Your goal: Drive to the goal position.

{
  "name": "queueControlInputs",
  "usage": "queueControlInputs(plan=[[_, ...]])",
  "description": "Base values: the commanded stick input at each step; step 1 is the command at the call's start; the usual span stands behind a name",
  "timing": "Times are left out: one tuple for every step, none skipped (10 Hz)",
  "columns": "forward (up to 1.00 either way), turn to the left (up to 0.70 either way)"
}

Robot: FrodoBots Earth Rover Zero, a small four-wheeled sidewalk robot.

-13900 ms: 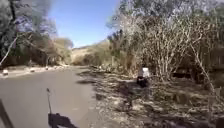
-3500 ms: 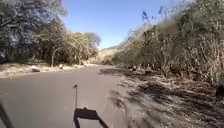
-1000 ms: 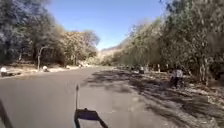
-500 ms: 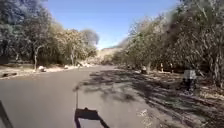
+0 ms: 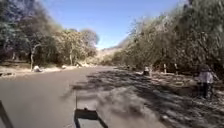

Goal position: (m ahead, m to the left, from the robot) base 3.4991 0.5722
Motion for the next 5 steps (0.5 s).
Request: queueControlInputs(plan=[[1.00,0.00],[1.00,0.00],[1.00,0.00],[1.00,0.00],[1.00,0.00]])
